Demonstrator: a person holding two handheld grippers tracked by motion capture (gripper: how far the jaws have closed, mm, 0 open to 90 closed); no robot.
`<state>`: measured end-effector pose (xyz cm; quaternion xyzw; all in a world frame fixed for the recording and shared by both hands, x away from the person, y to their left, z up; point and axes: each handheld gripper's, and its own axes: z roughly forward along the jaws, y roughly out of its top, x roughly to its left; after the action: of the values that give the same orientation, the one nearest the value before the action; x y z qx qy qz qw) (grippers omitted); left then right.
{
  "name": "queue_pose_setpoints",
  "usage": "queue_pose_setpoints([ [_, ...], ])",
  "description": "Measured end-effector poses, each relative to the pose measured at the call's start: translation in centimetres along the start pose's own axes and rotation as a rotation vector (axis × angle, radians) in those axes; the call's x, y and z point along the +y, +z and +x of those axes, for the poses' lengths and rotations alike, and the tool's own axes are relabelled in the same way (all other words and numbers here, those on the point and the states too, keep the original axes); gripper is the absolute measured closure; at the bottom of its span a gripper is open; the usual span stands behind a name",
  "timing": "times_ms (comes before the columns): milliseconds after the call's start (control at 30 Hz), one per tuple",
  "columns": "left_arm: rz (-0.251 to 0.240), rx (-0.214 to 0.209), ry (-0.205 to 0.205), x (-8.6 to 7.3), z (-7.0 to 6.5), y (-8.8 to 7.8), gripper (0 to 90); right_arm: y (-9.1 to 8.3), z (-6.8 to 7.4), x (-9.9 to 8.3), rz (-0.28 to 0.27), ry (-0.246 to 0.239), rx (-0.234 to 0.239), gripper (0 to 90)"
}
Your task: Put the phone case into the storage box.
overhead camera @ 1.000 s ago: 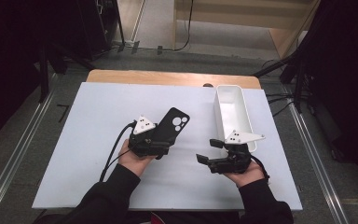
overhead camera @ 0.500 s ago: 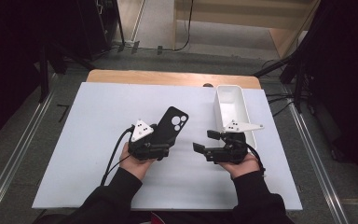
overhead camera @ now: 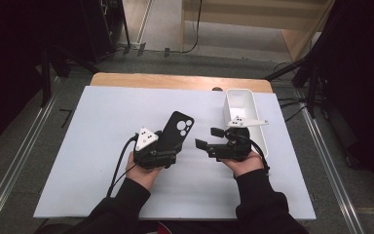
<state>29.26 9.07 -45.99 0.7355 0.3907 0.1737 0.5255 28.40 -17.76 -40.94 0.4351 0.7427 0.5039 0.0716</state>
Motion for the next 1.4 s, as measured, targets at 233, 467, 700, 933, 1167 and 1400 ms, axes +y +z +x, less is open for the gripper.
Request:
queue_pose_setpoints([
  [233, -0.021, 0.017, 0.004, -0.1, -0.2, -0.1, 14.0, 1.0, -0.1, 0.8, 0.006, 0.021, 0.007, 18.4],
  [467, -0.031, 0.025, 0.008, -0.2, -0.4, -0.1, 14.0, 1.8, -0.4, 1.4, 0.018, 0.049, 0.014, 18.8],
  [700, -0.037, 0.037, 0.023, -0.4, -0.6, -0.1, 14.0, 2.4, -0.6, 1.8, 0.023, 0.055, 0.016, 19.7],
  [933, -0.041, 0.036, 0.027, -0.4, -0.9, -0.1, 14.0, 2.9, -0.8, 2.1, 0.019, 0.049, 0.02, 20.7],
  [1167, -0.04, 0.032, 0.02, -0.5, -1.0, -0.2, 14.0, 4.0, -1.2, 2.6, 0.042, 0.077, 0.035, 23.0],
  [1400, -0.041, 0.029, 0.013, -0.7, -1.1, 0.1, 14.0, 5.0, -1.5, 3.0, 0.061, 0.099, 0.05, 25.5],
])
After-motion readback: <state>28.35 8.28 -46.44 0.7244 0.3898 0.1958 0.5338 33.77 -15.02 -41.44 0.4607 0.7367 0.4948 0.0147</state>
